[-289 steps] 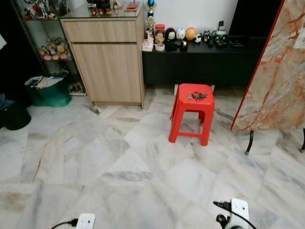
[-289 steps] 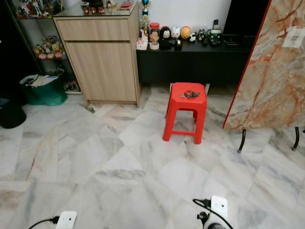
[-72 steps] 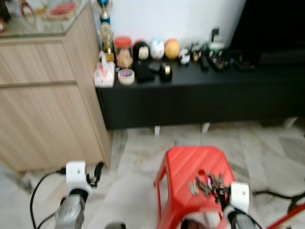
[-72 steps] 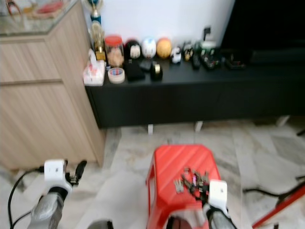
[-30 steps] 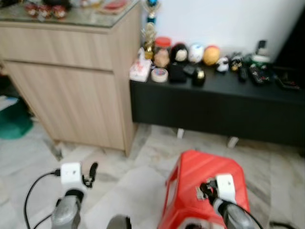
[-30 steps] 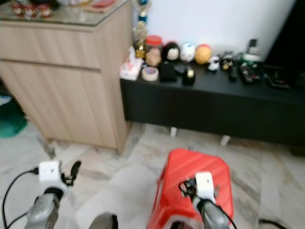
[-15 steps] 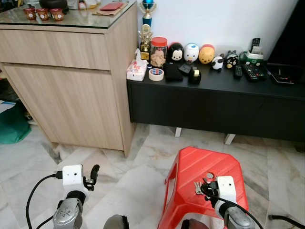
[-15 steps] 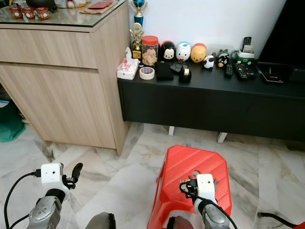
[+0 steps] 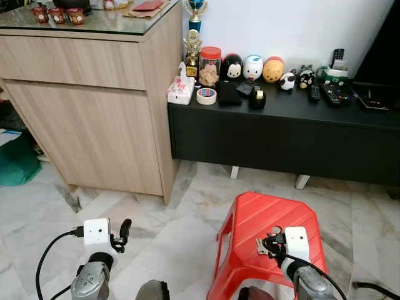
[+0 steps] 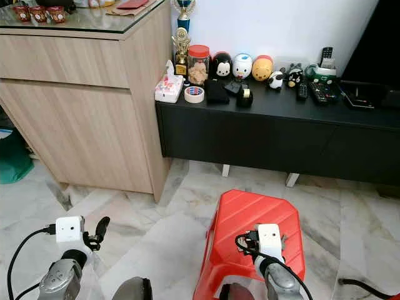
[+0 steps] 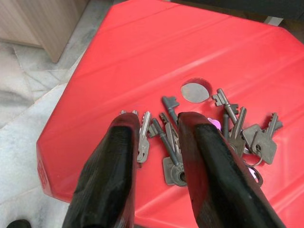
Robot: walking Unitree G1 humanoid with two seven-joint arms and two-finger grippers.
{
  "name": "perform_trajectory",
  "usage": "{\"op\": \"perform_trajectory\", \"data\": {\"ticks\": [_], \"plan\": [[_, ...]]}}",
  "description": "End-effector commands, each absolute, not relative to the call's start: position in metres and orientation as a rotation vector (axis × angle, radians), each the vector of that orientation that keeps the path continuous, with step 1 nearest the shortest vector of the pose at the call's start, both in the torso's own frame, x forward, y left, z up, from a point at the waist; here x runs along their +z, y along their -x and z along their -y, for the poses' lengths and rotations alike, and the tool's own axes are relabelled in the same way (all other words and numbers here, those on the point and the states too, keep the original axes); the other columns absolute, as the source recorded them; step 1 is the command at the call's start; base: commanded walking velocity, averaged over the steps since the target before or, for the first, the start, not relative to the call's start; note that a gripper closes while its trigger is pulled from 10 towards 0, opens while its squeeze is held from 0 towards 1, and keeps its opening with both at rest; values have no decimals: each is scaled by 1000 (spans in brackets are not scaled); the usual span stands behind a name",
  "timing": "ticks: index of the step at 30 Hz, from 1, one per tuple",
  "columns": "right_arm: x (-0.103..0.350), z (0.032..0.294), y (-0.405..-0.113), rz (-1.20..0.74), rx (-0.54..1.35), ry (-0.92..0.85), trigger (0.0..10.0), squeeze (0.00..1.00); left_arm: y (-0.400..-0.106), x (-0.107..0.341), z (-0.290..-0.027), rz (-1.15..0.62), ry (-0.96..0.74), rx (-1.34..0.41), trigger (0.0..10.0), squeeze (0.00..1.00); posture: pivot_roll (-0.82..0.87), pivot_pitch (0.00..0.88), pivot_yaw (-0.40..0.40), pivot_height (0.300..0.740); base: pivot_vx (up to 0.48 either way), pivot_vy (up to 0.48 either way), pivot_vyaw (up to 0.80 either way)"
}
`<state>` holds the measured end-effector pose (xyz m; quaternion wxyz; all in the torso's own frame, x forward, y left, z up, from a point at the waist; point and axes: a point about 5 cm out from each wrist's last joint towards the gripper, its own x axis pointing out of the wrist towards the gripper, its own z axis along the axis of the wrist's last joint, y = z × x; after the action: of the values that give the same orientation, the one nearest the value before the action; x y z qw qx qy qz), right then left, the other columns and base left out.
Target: Hang keys on a hook
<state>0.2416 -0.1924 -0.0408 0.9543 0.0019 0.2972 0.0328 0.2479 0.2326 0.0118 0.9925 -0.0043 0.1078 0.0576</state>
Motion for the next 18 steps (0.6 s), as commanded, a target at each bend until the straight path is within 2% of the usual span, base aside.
{"op": "perform_trajectory", "data": {"ticks": [1,15,18], "plan": [[-42,196,-240,-617,41,-13,10000,0,-248,10,-231,-216,24,116,10000,0,53,0,-72,627,259,0,0],[-41,197,-241,-620,48,-5,10000,0,-248,9,-231,-220,17,118,10000,0,57,0,-78,627,262,0,0],[-42,196,-240,-623,57,-1,10000,0,-247,8,-231,-220,16,125,10000,0,56,0,-79,627,0,0,0]]}}
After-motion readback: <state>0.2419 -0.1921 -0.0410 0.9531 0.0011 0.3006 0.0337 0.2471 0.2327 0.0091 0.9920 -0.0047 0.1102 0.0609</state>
